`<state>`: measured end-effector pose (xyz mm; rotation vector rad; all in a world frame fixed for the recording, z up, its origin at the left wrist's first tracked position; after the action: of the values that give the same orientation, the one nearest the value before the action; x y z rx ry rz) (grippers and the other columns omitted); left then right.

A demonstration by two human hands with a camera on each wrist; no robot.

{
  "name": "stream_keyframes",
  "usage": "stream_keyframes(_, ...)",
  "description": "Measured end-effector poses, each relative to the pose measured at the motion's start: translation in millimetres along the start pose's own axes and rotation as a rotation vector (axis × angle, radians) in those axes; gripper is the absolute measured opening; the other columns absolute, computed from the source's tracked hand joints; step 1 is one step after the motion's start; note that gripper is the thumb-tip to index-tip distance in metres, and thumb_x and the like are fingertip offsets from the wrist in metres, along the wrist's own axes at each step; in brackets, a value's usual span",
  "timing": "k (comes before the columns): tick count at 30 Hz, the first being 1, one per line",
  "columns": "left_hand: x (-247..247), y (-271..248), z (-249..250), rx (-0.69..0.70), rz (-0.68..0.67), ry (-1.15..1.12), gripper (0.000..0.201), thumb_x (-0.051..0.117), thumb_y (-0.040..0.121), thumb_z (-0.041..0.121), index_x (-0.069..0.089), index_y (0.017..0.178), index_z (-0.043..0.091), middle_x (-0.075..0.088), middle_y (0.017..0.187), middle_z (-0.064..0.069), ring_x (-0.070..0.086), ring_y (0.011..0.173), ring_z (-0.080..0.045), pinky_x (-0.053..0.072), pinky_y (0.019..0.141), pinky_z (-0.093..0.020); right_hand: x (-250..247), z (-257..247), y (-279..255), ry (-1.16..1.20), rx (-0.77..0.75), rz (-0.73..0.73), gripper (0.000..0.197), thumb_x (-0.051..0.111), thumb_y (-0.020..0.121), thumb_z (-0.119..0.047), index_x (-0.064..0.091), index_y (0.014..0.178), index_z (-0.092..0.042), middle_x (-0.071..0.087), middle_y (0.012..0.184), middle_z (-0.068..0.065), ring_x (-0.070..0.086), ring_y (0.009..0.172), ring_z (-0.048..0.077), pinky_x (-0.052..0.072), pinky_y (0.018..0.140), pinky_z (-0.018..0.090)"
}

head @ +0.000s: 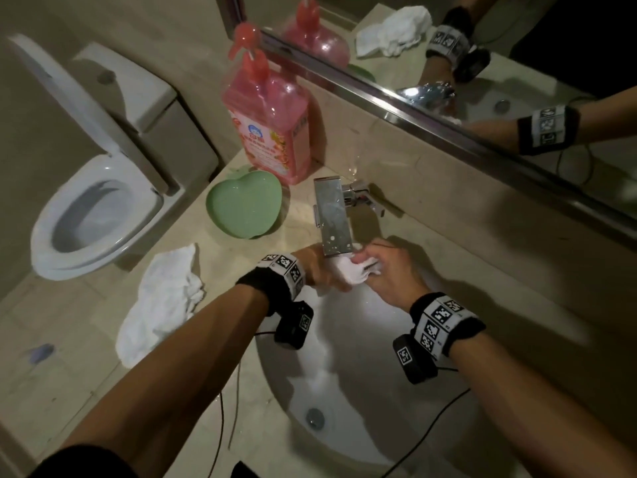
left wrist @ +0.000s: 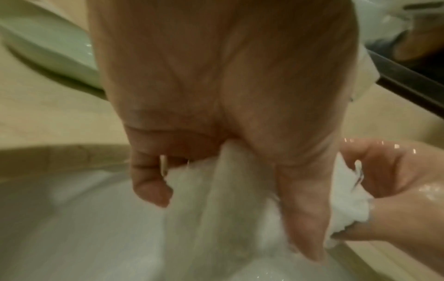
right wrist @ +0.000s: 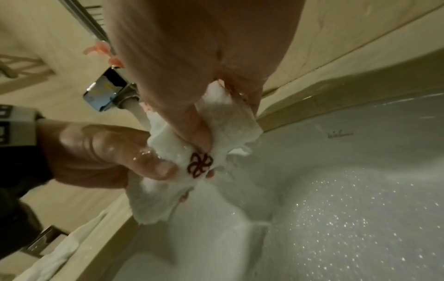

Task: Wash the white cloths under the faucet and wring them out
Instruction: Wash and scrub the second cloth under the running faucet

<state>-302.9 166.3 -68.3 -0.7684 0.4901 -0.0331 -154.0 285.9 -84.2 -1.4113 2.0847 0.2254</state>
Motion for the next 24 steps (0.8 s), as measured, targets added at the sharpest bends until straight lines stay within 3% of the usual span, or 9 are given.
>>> stream_keyframes(2, -1.1, -3.0, -3.9, -0.069, 0.007, -0.056, 0.041, 0.085, 0.074, 0.023, 0.065, 0.110, 0.016, 0.065, 0.124, -0.018, 0.063, 0.112, -0.033, 0.050, 0.091, -0.031, 1.2, 0.2, -1.4, -0.019, -0.025, -0.017, 0.043, 0.083, 0.073, -0.001, 0.069, 0.108, -0.022, 0.061, 0.099, -0.016, 0.062, 0.091, 0.012, 0.043, 0.075, 0.005)
stream_keyframes(5, -0.2, -6.9, -5.5, 0.083, 0.191, 0.084, 0.049, 0.080, 0.078, 0.029, 0.064, 0.123, 0.018, 0.064, 0.126, -0.008, 0.060, 0.115, -0.028, 0.047, 0.097, -0.030, 4.9, 2.7, -0.4, 0.088, 0.131, -0.153, 0.065, 0.086, 0.066, -0.014, 0.057, 0.124, -0.019, 0.061, 0.114, -0.002, 0.064, 0.102, 0.021, 0.056, 0.089, 0.036)
stream_keyframes(7, 0.2, -12.0, -9.8, 0.156, 0.279, 0.156, 0.047, 0.074, 0.082, 0.029, 0.060, 0.127, 0.023, 0.061, 0.128, -0.007, 0.059, 0.115, -0.027, 0.048, 0.097, -0.033, 6.5, 4.0, 2.3, 0.134, 0.170, -0.193, 0.068, 0.090, 0.063, -0.016, 0.056, 0.122, -0.021, 0.057, 0.121, 0.003, 0.064, 0.107, 0.023, 0.055, 0.094, 0.046)
stream_keyframes(11, -0.6, -28.6, -28.5, 0.185, 0.418, 0.254, 0.049, 0.069, 0.083, 0.020, 0.055, 0.130, 0.014, 0.048, 0.121, -0.010, 0.055, 0.105, -0.031, 0.047, 0.092, -0.038, 19.9, -7.6, 14.1, 0.271, 0.219, -0.306, 0.086, 0.089, 0.061, -0.026, 0.046, 0.137, -0.025, 0.064, 0.127, -0.003, 0.065, 0.113, 0.016, 0.057, 0.092, 0.036)
stream_keyframes(14, -4.3, -41.5, -33.1, 0.224, 0.527, 0.193, 0.049, 0.075, 0.075, 0.019, 0.058, 0.121, 0.012, 0.045, 0.112, -0.008, 0.054, 0.093, -0.026, 0.048, 0.085, -0.033, 32.8, -19.3, 24.7, 0.225, 0.235, -0.338, 0.043, 0.083, 0.065, -0.028, 0.067, 0.105, -0.032, 0.074, 0.099, -0.006, 0.072, 0.087, 0.010, 0.058, 0.067, 0.024)
stream_keyframes(17, -12.9, -46.0, -37.5, 0.069, 0.432, 0.212, 0.071, 0.079, 0.071, 0.038, 0.049, 0.133, 0.021, 0.046, 0.116, -0.005, 0.054, 0.095, -0.022, 0.045, 0.085, -0.027, 36.6, -30.8, 30.9, 0.235, 0.203, -0.259, 0.009, 0.078, 0.073, -0.030, 0.070, 0.073, -0.030, 0.073, 0.077, -0.010, 0.070, 0.074, 0.006, 0.059, 0.069, 0.026)
stream_keyframes(19, -15.9, -42.0, -38.0, -0.054, 0.349, 0.185, 0.082, 0.078, 0.069, 0.049, 0.045, 0.139, 0.024, 0.058, 0.123, -0.005, 0.060, 0.104, -0.025, 0.044, 0.084, -0.025, 36.2, -34.8, 33.4, 0.141, 0.134, -0.215, 0.020, 0.073, 0.084, -0.012, 0.067, 0.076, -0.029, 0.069, 0.083, -0.008, 0.067, 0.088, 0.017, 0.057, 0.088, 0.040)
stream_keyframes(21, -15.4, -33.1, -32.9, -0.147, 0.236, 0.180, 0.089, 0.078, 0.064, 0.056, 0.046, 0.141, 0.026, 0.067, 0.120, -0.001, 0.066, 0.099, -0.021, 0.050, 0.082, -0.026, 33.4, -41.8, 28.4, -0.032, 0.031, -0.247, 0.007, 0.069, 0.088, -0.020, 0.073, 0.084, -0.023, 0.073, 0.091, -0.002, 0.068, 0.091, 0.018, 0.055, 0.081, 0.038)
stream_keyframes(24, -12.2, -18.8, -19.7, -0.181, 0.094, 0.145, 0.052, 0.080, 0.062, 0.040, 0.069, 0.109, 0.019, 0.076, 0.088, 0.001, 0.068, 0.069, -0.013, 0.056, 0.069, -0.026, 21.8, -41.4, 18.5, -0.125, -0.028, -0.248, 0.015, 0.069, 0.085, -0.032, 0.070, 0.099, -0.028, 0.071, 0.104, -0.006, 0.067, 0.094, 0.012, 0.057, 0.078, 0.035)
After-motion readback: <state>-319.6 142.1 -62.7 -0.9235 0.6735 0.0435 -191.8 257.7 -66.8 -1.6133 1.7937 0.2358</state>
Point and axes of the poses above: each hand's wrist, its own y-axis towards the middle knuckle, its own x-axis out of the palm, z = x × y, the point moved 1 cm from there along y, towards the middle knuckle
